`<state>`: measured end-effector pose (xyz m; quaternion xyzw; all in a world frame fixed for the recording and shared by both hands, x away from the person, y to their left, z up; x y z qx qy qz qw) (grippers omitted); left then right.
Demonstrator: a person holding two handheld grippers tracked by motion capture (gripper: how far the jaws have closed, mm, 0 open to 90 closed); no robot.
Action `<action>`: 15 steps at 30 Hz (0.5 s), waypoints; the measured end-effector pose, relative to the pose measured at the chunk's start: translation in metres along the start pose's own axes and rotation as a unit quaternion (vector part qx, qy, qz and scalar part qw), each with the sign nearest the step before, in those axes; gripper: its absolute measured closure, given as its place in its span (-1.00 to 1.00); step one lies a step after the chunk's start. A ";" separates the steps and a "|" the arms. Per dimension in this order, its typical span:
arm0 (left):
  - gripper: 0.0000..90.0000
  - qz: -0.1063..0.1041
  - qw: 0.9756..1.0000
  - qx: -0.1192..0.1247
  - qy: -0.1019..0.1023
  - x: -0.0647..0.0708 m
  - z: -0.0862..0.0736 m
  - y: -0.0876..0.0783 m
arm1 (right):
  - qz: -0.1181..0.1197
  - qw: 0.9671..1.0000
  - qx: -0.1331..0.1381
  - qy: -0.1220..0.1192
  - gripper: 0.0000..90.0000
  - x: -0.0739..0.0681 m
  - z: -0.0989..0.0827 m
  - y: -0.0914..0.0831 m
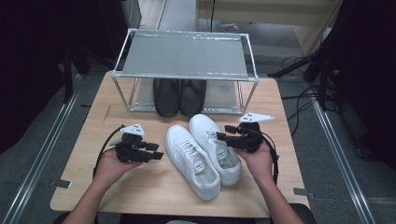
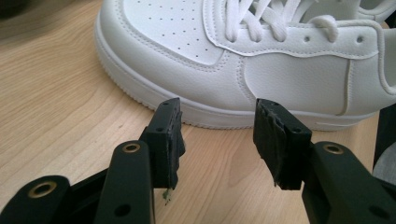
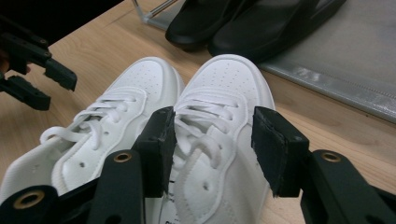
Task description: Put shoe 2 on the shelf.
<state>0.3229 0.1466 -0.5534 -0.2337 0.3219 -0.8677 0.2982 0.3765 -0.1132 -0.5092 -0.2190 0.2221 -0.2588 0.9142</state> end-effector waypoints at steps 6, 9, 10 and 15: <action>0.10 -0.001 1.000 0.001 -0.005 -0.004 0.003 0.000 | 0.002 1.000 0.000 -0.006 0.12 -0.010 -0.001 -0.002; 0.07 0.002 1.000 0.002 -0.003 -0.007 0.005 0.000 | 0.003 1.000 0.002 -0.011 0.12 -0.019 -0.002 -0.004; 0.06 -0.001 1.000 0.006 -0.006 -0.007 0.006 0.000 | 0.004 1.000 0.002 -0.011 0.12 -0.021 -0.003 -0.005; 0.04 0.001 1.000 0.007 -0.016 -0.012 0.007 0.001 | 0.009 1.000 -0.001 -0.013 0.10 -0.032 -0.007 -0.003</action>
Point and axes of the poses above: each handheld gripper's, and its own axes: y roughly forward along the jaws, z roughly out of its top, x roughly to its right, the point moved 9 cm from there along y, roughly forward along the jaws, and after that the axes turned 8 degrees about z, right-handed, at the moved point
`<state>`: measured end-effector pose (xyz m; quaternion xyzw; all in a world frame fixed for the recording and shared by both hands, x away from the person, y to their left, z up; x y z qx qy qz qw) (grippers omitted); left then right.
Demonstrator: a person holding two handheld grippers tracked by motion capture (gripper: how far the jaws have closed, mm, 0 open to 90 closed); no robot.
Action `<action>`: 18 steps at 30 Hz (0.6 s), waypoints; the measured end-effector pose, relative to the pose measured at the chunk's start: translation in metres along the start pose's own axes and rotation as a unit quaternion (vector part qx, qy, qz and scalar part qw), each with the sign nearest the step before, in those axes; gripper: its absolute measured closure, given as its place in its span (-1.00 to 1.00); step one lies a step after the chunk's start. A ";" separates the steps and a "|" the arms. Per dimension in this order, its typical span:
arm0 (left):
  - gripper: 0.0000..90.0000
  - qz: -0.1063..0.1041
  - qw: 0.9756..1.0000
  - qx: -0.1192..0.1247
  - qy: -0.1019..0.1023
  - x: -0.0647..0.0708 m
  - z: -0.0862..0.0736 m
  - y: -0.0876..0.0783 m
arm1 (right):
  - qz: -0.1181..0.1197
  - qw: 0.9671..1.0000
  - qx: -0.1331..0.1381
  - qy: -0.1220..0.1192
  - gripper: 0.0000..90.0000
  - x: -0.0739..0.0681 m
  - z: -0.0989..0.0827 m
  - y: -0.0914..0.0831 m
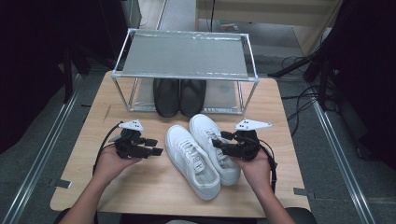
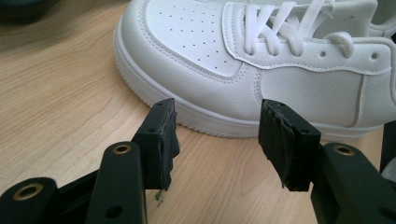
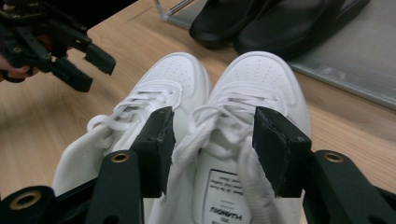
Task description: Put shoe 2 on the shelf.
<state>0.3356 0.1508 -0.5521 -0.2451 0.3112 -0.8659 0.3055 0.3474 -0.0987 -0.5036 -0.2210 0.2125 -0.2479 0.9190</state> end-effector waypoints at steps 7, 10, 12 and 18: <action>0.04 0.003 1.000 -0.002 0.003 -0.004 0.003 0.000 | -0.001 1.000 -0.007 -0.007 0.02 -0.016 -0.006 0.005; 0.04 0.003 1.000 -0.002 0.004 -0.006 0.005 0.000 | -0.009 1.000 -0.011 -0.007 -0.05 -0.020 -0.009 0.007; 0.04 0.003 1.000 0.000 0.004 -0.007 0.006 0.000 | -0.014 1.000 -0.015 -0.011 -0.08 -0.023 -0.011 0.009; 0.04 0.002 1.000 0.001 0.006 -0.009 0.010 0.003 | -0.015 1.000 -0.014 -0.011 -0.14 -0.032 -0.014 0.013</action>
Point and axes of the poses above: each handheld gripper's, and its own axes: y roughly forward along the jaws, z roughly out of its top, x roughly to its right, the point moved 9 cm from there along y, roughly forward along the jaws, and after that the axes turned 8 degrees about z, right-handed, at the moved point
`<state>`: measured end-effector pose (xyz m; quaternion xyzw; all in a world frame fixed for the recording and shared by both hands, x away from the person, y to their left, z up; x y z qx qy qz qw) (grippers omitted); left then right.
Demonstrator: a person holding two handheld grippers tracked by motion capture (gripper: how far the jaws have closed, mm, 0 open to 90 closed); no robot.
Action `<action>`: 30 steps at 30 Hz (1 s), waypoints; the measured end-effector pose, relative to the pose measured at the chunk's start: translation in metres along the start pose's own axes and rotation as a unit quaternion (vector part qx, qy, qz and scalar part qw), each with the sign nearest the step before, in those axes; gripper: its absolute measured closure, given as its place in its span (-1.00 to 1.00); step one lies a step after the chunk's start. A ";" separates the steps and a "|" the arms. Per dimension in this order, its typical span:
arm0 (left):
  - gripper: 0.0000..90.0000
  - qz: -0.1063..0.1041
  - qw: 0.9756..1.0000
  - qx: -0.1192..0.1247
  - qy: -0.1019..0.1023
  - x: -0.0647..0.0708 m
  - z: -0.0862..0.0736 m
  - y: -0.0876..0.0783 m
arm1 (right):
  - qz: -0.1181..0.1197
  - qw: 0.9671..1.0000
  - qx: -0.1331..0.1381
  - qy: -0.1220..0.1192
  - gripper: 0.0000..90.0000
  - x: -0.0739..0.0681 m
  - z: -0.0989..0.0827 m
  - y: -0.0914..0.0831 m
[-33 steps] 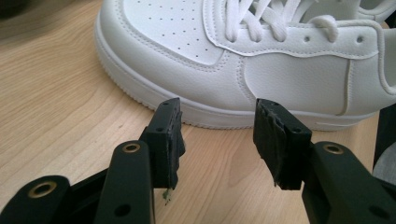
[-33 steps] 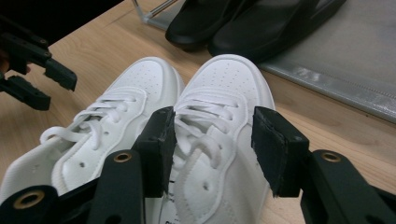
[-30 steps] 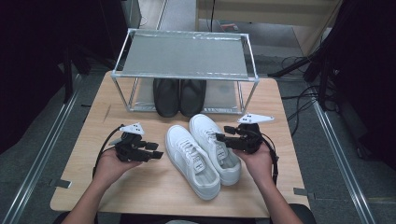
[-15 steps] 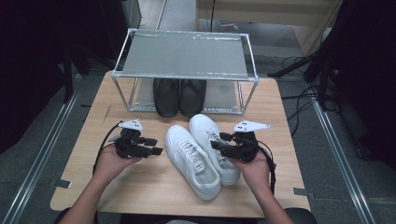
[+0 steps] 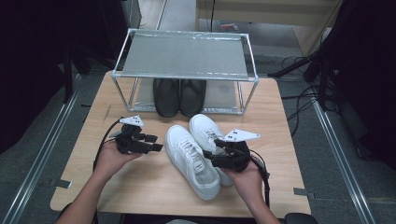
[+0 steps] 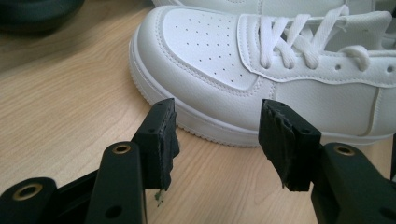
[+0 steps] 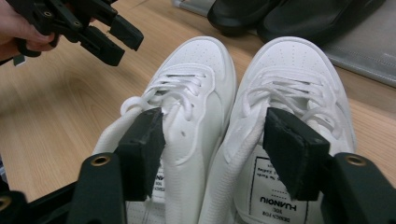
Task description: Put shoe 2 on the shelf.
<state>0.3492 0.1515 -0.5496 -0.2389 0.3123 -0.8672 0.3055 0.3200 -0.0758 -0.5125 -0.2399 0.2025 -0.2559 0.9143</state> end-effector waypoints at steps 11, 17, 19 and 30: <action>0.05 -0.001 1.000 -0.002 0.003 -0.005 0.006 0.002 | -0.008 1.000 -0.025 0.008 -0.13 -0.004 -0.015 0.010; 0.05 0.004 1.000 0.002 0.000 -0.010 0.008 0.001 | -0.027 0.999 -0.028 -0.004 -0.09 -0.006 -0.018 0.014; 0.05 0.004 1.000 0.004 -0.002 -0.010 0.008 0.001 | -0.029 0.999 -0.026 -0.002 -0.06 -0.006 -0.018 0.014; 0.05 0.006 1.000 0.003 -0.002 -0.011 0.008 0.000 | -0.049 0.998 -0.035 -0.018 0.20 -0.002 -0.020 0.018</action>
Point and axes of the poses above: each handheld gripper's, and its own axes: y roughly forward along the jaws, z roughly out of its top, x roughly to its right, the point moved 9 cm from there along y, roughly forward along the jaws, and after that the axes turned 8 degrees about z, right-handed, at the moved point
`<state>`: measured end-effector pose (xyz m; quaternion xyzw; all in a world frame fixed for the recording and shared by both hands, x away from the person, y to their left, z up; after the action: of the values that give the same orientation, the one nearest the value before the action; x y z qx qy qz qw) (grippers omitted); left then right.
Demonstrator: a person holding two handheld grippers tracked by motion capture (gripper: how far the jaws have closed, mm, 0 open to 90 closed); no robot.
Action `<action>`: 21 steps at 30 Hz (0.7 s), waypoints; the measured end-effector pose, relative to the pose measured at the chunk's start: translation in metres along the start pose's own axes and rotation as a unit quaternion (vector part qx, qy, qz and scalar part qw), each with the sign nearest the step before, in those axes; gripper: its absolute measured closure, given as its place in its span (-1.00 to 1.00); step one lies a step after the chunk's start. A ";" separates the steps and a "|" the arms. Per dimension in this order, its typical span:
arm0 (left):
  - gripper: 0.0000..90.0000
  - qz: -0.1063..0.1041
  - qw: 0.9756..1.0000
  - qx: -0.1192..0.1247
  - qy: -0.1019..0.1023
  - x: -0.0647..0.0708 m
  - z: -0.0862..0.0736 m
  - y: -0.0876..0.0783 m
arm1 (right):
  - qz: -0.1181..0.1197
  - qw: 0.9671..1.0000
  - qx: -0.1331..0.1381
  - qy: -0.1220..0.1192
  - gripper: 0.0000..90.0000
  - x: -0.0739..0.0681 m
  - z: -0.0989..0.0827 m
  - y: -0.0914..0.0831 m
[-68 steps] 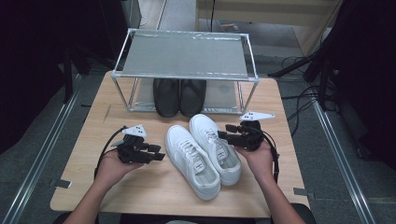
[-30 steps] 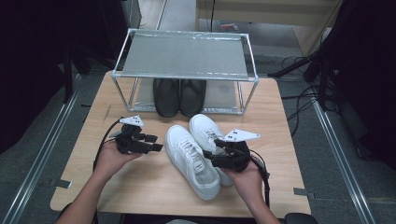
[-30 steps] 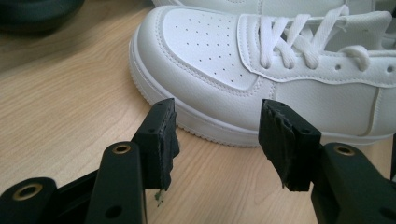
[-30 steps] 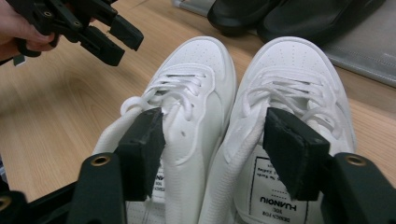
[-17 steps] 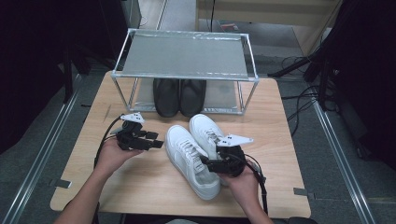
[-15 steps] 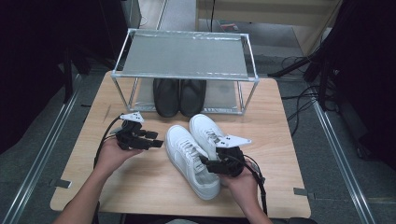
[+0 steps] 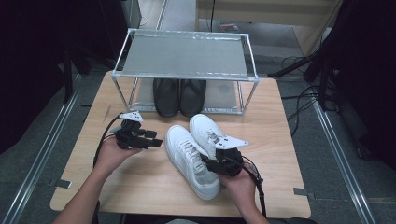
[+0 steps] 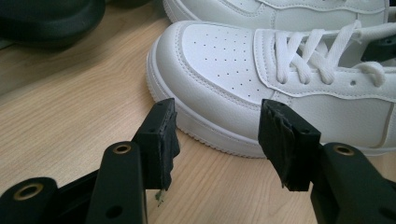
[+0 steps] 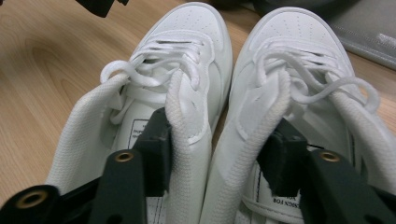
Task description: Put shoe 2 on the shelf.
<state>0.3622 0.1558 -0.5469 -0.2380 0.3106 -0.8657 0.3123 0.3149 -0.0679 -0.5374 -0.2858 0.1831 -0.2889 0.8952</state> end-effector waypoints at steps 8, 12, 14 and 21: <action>0.05 0.007 1.000 0.011 -0.003 -0.003 0.002 -0.005 | -0.001 1.000 -0.003 -0.001 0.58 0.001 0.001 0.000; 0.05 0.008 1.000 0.011 -0.006 -0.008 0.000 -0.007 | 0.013 1.000 -0.013 0.008 0.65 0.002 0.002 -0.002; 0.05 0.022 1.000 0.006 -0.004 -0.012 -0.004 -0.007 | 0.015 1.000 -0.015 0.011 0.66 0.002 0.002 -0.002; 0.04 0.022 1.000 0.015 -0.002 -0.014 -0.003 -0.010 | 0.026 0.999 -0.014 0.017 0.70 0.006 0.005 -0.004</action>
<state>0.3662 0.1729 -0.5449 -0.2280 0.3024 -0.8625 0.3357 0.3200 -0.0725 -0.5322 -0.2891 0.2093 -0.2680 0.8949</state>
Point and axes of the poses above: each handheld gripper's, and its own axes: y roughly forward along the jaws, z roughly out of its top, x roughly to its right, the point moved 9 cm from there along y, roughly forward along the jaws, and after that the axes turned 8 degrees about z, right-handed, at the moved point
